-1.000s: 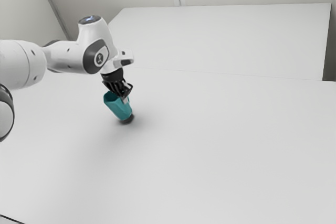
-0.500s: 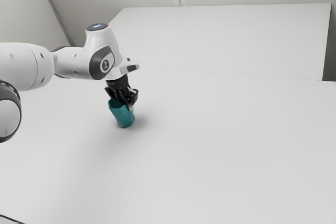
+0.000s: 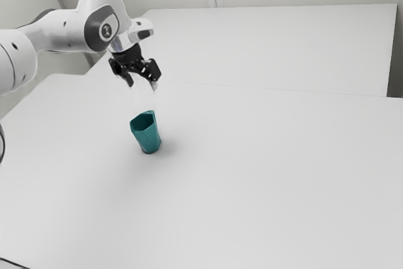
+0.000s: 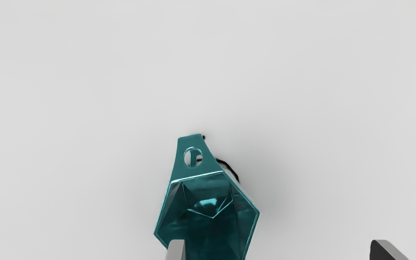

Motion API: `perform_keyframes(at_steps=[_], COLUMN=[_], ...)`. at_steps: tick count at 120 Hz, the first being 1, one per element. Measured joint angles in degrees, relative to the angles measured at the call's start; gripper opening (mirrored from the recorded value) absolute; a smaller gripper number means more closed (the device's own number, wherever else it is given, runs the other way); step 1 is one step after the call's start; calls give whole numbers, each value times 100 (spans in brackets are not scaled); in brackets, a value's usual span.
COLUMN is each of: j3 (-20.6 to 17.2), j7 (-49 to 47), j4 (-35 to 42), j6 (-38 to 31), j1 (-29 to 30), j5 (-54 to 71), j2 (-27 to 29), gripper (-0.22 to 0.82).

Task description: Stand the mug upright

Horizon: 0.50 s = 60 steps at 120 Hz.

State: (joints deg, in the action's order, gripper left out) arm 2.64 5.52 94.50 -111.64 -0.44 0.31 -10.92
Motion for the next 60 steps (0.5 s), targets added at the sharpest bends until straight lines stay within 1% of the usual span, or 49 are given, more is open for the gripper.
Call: perform_keyframes(at_steps=[15, 25, 41, 60], j3=[0, -1, -8, -2], j7=[63, 101, 152, 222], j4=[-769, -1143, -1271, -1282], j6=[571, 922, 1303, 1524], j1=[28, 58, 32, 50], j5=[-44, -61, -70, -74], j2=[-134, -215, -228, -230], gripper=[58, 59, 60, 60])
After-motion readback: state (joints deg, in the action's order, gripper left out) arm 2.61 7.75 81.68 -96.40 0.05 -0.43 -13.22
